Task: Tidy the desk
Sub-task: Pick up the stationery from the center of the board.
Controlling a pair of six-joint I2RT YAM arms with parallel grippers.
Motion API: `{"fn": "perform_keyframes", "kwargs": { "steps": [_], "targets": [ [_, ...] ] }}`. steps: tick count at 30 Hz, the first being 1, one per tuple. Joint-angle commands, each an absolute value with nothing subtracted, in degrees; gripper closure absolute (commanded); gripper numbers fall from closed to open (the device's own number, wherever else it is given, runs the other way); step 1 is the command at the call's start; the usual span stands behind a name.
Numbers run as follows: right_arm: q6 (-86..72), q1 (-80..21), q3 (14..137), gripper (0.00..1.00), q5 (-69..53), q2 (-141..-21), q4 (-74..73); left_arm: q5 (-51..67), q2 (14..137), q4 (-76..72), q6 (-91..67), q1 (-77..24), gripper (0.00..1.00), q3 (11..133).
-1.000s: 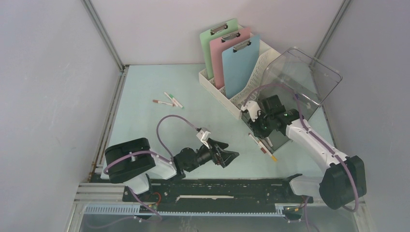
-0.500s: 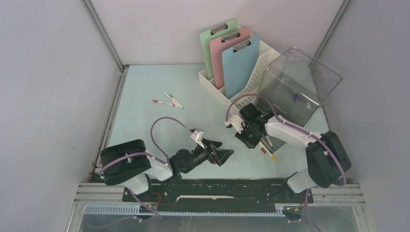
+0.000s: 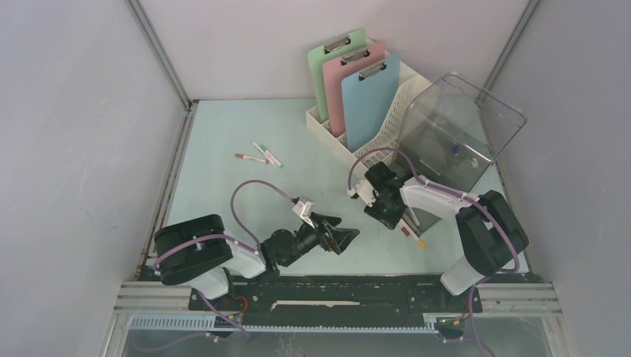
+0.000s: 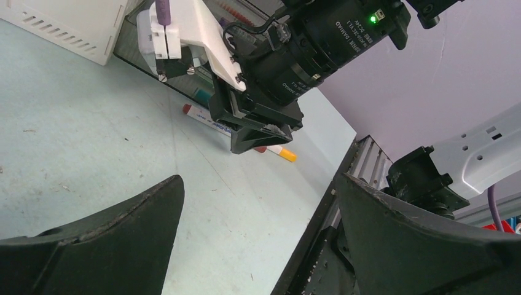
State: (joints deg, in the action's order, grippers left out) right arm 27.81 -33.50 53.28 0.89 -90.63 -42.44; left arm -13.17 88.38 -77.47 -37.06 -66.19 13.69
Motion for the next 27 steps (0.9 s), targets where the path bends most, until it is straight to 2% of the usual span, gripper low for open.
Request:
{"fn": "perform_keyframes", "kwargs": {
  "steps": [1, 27],
  "targets": [
    [26.4, -33.6, 53.3, 0.56, 3.7, -90.9, -40.9, -14.2, 87.2, -79.9, -35.7, -65.9, 0.0, 13.1],
    [25.8, -33.1, 53.3, 0.55, 4.2, -92.9, -40.1, -13.7, 87.6, -80.0, -35.7, -65.8, 0.0, 13.5]
  ]
}}
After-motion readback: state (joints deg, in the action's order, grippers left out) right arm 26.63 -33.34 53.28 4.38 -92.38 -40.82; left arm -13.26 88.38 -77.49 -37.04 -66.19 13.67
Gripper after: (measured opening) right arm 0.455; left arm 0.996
